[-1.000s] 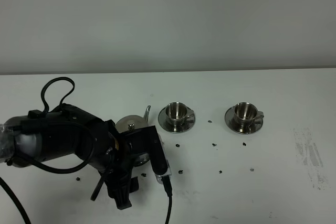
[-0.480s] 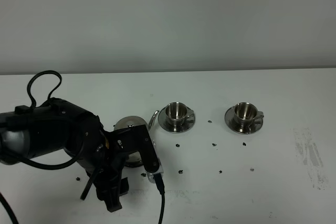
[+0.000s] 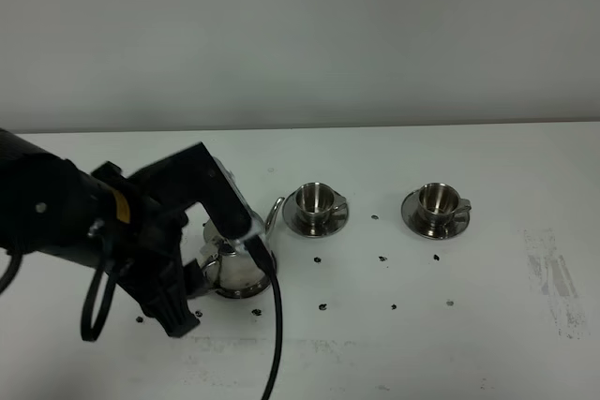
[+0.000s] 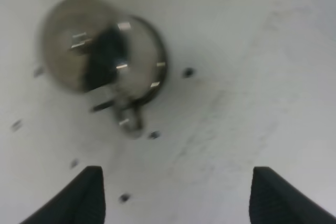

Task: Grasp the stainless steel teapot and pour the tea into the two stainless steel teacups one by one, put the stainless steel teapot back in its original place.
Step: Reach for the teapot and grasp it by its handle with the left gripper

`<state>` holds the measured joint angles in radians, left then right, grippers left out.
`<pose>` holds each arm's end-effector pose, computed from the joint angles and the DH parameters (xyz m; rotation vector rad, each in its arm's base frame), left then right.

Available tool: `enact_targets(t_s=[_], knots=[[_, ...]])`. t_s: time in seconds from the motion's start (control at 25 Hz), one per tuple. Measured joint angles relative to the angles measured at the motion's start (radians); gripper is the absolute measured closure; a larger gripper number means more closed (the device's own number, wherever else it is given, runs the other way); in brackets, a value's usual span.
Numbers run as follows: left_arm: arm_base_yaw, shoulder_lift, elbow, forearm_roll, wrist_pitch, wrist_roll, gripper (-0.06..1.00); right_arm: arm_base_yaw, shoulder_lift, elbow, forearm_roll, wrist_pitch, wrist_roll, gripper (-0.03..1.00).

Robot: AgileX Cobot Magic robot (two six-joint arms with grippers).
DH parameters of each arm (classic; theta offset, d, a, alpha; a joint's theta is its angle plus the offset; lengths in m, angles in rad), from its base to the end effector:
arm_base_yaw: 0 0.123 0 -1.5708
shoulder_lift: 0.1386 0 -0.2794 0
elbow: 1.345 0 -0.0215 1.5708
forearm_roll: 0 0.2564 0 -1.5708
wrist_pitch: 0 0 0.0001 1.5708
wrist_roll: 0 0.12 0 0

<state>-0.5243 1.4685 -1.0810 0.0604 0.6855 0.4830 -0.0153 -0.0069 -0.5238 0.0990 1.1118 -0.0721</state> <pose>0.2859 -0.1600 0.2469 1.2726 2.2160 0.0509 0.0250 0.0103 0.2692 -0.0680 2.0601 0.0647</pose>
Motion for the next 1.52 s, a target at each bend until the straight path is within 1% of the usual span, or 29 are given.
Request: enact_targets(t_s=[0.08,0.16,0.32,0.48,0.64,0.76,0.96,1.2,1.52], knots=[[0.032,-0.006,-0.028,0.036,0.051,-0.052,0.35,0.0,0.0,0.0,0.0,0.0,0.0,0.54],[0.069,0.015,-0.076,0.038,0.114,-0.07,0.35,0.0,0.0,0.0,0.0,0.0,0.0,0.54],[0.105,0.112,-0.198,-0.001,0.229,-0.08,0.35,0.0,0.0,0.0,0.0,0.0,0.0,0.54],[0.108,0.234,-0.309,-0.018,0.281,-0.124,0.35,0.0,0.0,0.0,0.0,0.0,0.0,0.54],[0.11,0.337,-0.377,-0.015,0.297,-0.138,0.35,0.0,0.0,0.0,0.0,0.0,0.0,0.54],[0.11,0.4,-0.41,-0.031,0.303,-0.142,0.35,0.0,0.0,0.0,0.0,0.0,0.0,0.54],[0.11,0.485,-0.461,-0.043,0.299,-0.122,0.36,0.0,0.0,0.0,0.0,0.0,0.0,0.54],[0.11,0.535,-0.472,-0.06,0.299,-0.114,0.36,0.0,0.0,0.0,0.0,0.0,0.0,0.54],[0.11,0.569,-0.479,-0.06,0.281,-0.115,0.36,0.0,0.0,0.0,0.0,0.0,0.0,0.54]])
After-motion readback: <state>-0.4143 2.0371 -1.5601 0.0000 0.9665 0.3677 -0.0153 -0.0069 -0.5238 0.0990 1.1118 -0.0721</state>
